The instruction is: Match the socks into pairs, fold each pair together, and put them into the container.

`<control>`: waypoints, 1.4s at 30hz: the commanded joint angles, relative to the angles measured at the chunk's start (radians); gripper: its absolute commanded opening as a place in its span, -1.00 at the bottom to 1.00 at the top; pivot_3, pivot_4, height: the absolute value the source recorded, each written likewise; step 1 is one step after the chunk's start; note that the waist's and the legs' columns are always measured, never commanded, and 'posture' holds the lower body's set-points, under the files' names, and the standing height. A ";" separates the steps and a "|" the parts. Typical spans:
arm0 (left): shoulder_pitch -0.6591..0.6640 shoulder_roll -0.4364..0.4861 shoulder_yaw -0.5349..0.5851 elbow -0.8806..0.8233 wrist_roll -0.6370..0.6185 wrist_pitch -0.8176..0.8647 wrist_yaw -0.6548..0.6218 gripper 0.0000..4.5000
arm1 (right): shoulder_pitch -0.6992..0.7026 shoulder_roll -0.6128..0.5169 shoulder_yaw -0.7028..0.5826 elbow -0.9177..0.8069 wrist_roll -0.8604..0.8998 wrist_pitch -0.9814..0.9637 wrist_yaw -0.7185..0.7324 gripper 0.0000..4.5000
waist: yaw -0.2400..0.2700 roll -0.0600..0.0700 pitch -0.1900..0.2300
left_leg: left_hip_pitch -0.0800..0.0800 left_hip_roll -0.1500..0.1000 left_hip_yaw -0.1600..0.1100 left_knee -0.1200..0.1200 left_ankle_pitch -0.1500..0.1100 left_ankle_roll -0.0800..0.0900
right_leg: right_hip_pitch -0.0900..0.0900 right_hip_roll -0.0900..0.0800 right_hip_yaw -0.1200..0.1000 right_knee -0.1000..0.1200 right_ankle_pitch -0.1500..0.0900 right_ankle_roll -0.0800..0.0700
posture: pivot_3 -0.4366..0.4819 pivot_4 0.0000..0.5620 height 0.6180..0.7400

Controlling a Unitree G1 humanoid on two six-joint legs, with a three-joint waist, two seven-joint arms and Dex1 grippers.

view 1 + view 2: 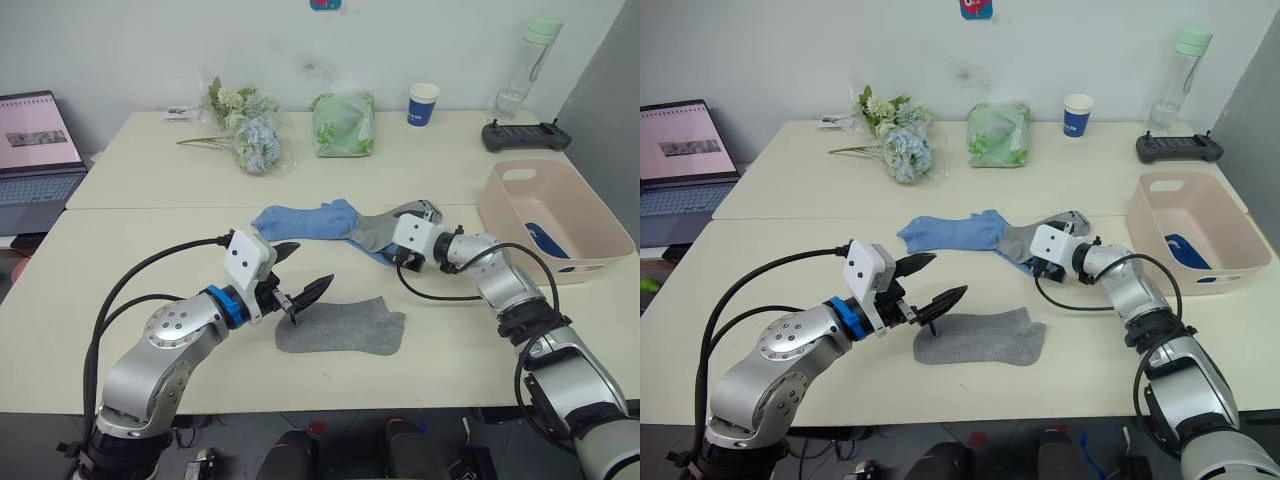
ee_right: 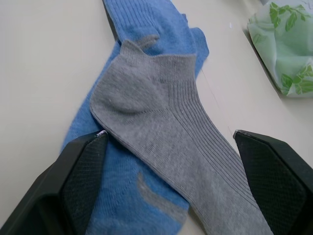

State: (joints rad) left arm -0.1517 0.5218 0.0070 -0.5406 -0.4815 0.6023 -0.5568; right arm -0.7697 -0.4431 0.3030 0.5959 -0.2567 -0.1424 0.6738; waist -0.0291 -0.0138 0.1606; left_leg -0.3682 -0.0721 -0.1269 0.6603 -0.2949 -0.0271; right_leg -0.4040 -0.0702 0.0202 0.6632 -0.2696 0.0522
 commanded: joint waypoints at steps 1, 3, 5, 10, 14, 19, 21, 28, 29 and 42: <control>-0.014 0.004 0.014 -0.034 -0.006 -0.008 0.001 1.00 | -0.032 0.011 -0.011 0.003 0.000 -0.021 -0.013 0.59 | 0.000 0.000 0.000 | 0.000 0.000 0.000 0.000 0.000 0.000 | 0.000 0.000 0.000 0.000 0.000 0.000 | -0.05 -0.47 1.00; -0.018 0.008 0.015 -0.027 0.001 -0.012 -0.001 1.00 | -0.038 0.012 -0.005 0.021 -0.016 -0.028 -0.021 0.28 | 0.000 0.000 0.000 | 0.000 0.000 0.000 0.000 0.000 0.000 | 0.000 0.000 0.000 0.000 0.000 0.000 | -0.05 -0.47 1.00; -0.021 0.010 0.018 -0.024 0.001 -0.013 -0.003 1.00 | -0.040 0.014 -0.006 0.032 -0.019 -0.031 -0.023 -0.03 | 0.000 0.000 0.000 | 0.000 0.000 0.000 0.000 0.000 0.000 | 0.000 0.000 0.000 0.000 0.000 0.000 | -0.05 -0.47 1.00; -0.013 0.007 0.018 -0.030 -0.001 -0.011 0.001 1.00 | -0.046 0.026 -0.026 0.028 -0.001 -0.034 -0.019 -0.79 | 0.000 0.000 0.000 | 0.000 0.000 0.000 0.000 0.000 0.000 | 0.000 0.000 0.000 0.000 0.000 0.000 | -0.05 -0.47 1.00; -0.008 0.002 0.018 -0.026 0.004 -0.014 0.010 1.00 | -0.045 0.021 -0.018 0.019 -0.016 -0.055 -0.021 -0.97 | 0.000 0.000 0.000 | 0.000 0.000 0.000 0.000 0.000 0.000 | 0.000 0.000 0.000 0.000 0.000 0.000 | -0.05 -0.47 1.00; 0.008 -0.012 0.035 -0.036 -0.031 0.015 0.024 1.00 | -0.018 0.019 -0.047 -0.088 0.049 -0.038 0.036 -0.97 | 0.000 0.000 0.000 | 0.000 0.000 0.000 0.000 0.000 0.000 | 0.000 0.000 0.000 0.000 0.000 0.000 | -0.05 -0.47 1.00; 0.012 -0.004 0.060 -0.030 -0.046 0.024 0.026 1.00 | 0.013 0.007 -0.045 -0.180 0.092 -0.019 0.101 -0.97 | 0.000 0.000 0.000 | 0.000 0.000 0.000 0.000 0.000 0.000 | 0.000 0.000 0.000 0.000 0.000 0.000 | -0.05 -0.47 1.00; 0.031 0.050 0.156 -0.001 -0.091 0.062 -0.010 1.00 | 0.180 -0.056 0.007 -0.585 0.223 0.116 0.321 -0.97 | 0.001 0.000 0.000 | -0.001 0.000 -0.002 0.000 0.000 0.000 | 0.000 0.000 -0.001 0.000 0.000 0.000 | -0.05 -0.47 1.00; 0.033 0.056 0.167 0.000 -0.100 0.068 -0.015 1.00 | 0.198 -0.061 0.011 -0.628 0.237 0.139 0.341 -0.97 | 0.001 0.000 0.000 | -0.001 0.000 -0.002 0.000 0.000 0.000 | 0.000 0.000 -0.001 0.000 0.000 0.000 | -0.05 -0.47 1.00; -0.328 0.110 -0.117 0.497 0.074 -0.053 -0.256 1.00 | 0.415 -0.203 0.054 -0.833 0.443 0.088 0.619 -0.97 | 0.021 -0.001 0.001 | 0.001 -0.002 -0.005 0.001 0.000 0.000 | 0.006 0.002 -0.005 -0.002 0.000 0.000 | -0.05 -0.47 1.00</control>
State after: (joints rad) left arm -0.4408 0.6519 -0.0713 -0.1069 -0.4625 0.6196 -0.7949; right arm -0.3558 -0.6495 0.3639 -0.2187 0.1704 -0.0346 1.2876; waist -0.0080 -0.0149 0.1613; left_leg -0.3667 -0.0746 -0.1317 0.6615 -0.2950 -0.0269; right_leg -0.3980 -0.0687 0.0152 0.6607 -0.2698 0.0526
